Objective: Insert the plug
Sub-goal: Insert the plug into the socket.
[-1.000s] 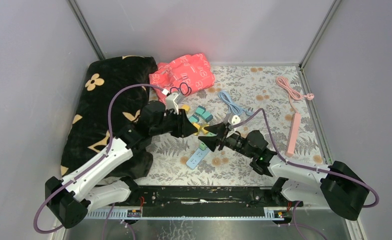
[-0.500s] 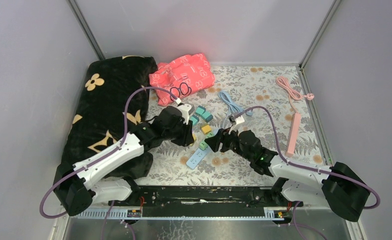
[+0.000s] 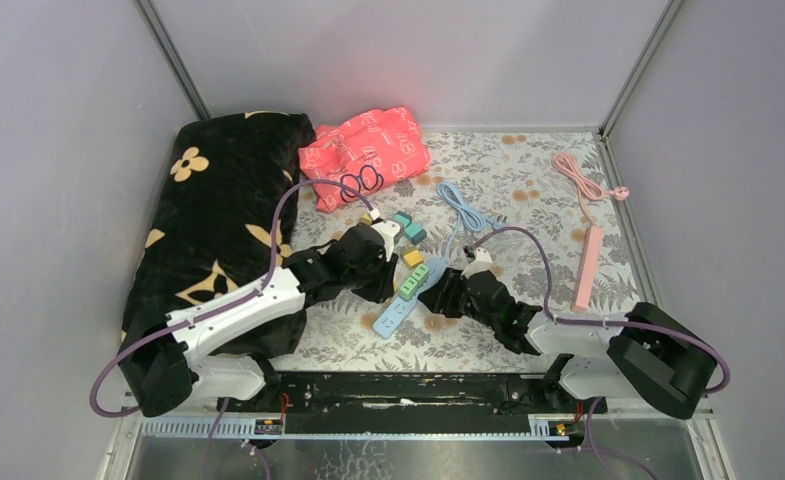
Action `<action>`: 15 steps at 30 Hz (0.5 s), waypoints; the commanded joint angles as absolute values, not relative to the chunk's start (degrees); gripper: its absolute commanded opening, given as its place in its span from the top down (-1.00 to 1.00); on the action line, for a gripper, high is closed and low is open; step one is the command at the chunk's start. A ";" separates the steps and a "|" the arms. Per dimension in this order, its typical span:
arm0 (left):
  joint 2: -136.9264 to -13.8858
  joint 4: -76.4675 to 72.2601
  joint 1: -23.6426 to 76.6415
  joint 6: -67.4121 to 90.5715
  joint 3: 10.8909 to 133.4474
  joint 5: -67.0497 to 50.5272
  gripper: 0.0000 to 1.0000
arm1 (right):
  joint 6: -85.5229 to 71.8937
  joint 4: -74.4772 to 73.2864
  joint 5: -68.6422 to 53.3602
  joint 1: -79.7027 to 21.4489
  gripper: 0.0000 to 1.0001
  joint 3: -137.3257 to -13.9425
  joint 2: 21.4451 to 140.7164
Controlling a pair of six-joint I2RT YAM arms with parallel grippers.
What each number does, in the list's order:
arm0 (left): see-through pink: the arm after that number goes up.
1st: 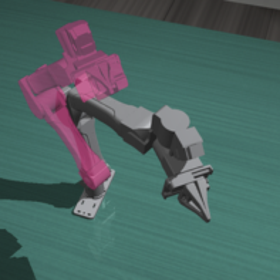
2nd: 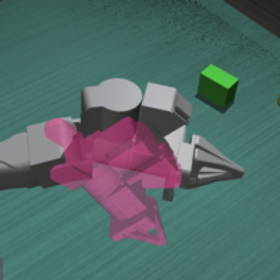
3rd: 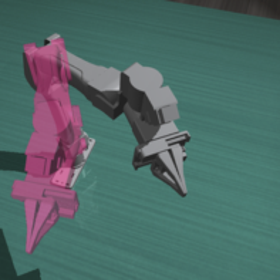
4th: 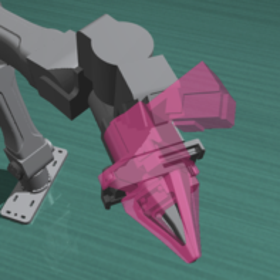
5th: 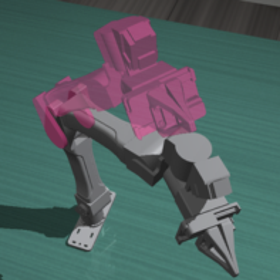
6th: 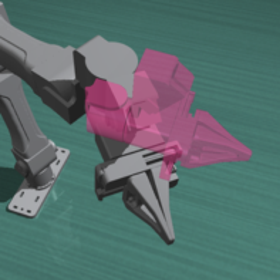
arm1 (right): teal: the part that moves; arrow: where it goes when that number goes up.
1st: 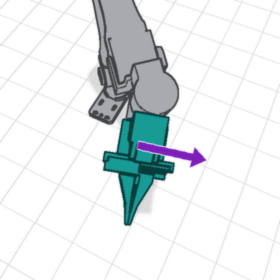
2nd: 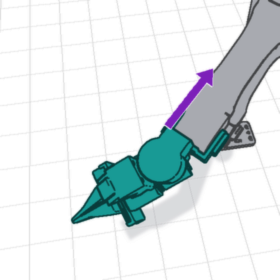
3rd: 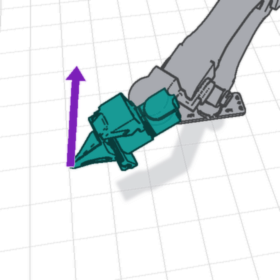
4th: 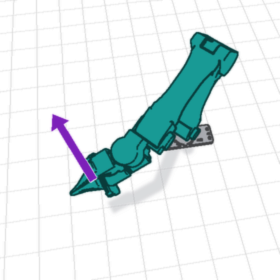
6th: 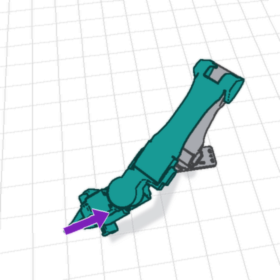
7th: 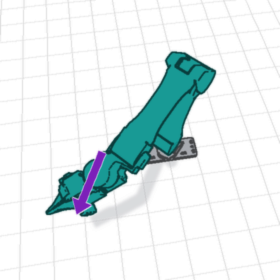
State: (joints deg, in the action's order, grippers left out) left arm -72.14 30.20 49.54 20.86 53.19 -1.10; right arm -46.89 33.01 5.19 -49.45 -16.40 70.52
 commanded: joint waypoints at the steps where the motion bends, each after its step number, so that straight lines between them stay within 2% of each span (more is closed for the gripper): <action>1: -72.94 25.48 50.18 21.08 51.85 -0.01 1.00 | -52.26 39.64 5.11 -49.31 0.08 -16.57 73.69; 15: -75.88 22.05 50.76 21.34 49.62 -0.75 1.00 | -57.19 47.42 2.34 -49.28 0.13 -16.79 83.68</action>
State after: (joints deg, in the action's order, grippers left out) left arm -74.87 26.41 50.22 21.12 50.37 -1.04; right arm -54.94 42.22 3.40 -49.45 -16.21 81.43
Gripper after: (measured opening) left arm 0.369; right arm 0.446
